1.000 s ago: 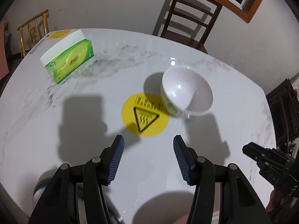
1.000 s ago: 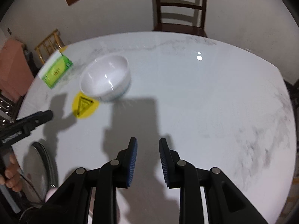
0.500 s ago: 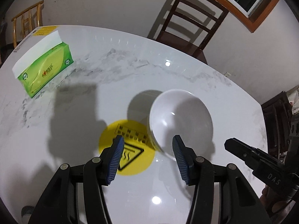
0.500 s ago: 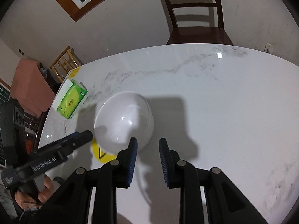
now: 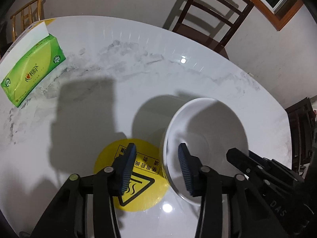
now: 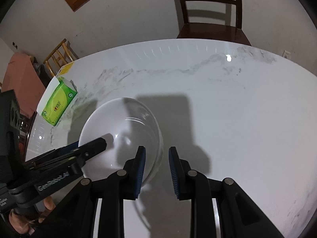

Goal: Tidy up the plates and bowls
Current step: 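Clamp both grippers on the Dog bowl rim, then lift the Dog bowl with both grippers and carry it over the pink bowl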

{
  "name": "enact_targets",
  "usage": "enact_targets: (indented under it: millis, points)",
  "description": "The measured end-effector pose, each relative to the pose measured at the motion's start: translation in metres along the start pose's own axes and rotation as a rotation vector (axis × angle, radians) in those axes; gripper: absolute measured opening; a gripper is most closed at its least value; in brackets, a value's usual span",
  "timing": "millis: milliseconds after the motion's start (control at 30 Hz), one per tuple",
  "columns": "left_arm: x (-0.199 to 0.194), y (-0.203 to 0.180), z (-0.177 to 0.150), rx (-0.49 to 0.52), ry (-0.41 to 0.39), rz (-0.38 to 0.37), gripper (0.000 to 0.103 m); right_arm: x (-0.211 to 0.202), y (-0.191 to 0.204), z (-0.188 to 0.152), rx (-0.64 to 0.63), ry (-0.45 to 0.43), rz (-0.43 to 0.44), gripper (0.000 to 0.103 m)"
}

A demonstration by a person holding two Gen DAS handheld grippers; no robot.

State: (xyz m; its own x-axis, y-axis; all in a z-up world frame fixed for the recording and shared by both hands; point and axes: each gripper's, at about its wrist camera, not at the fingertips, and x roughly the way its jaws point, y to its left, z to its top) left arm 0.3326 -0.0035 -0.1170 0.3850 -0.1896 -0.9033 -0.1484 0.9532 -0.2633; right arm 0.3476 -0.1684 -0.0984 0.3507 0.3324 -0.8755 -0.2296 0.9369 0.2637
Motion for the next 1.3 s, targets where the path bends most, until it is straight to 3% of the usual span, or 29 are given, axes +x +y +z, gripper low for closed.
enact_targets:
  millis: [333,767,1300]
  points:
    - [0.017,-0.002,-0.005,0.012,0.053,-0.03,0.013,0.006,0.003,-0.004,0.004,0.009,0.009,0.019]
    - [0.006,-0.012,-0.017,0.037,0.074,-0.016,0.013,-0.009,0.002,-0.016,0.022,0.016,0.007,0.016]
    - [-0.069,-0.047,-0.053,0.154,0.022,-0.006,0.014,-0.1,0.012,-0.064,0.011,-0.029,-0.014,0.016]
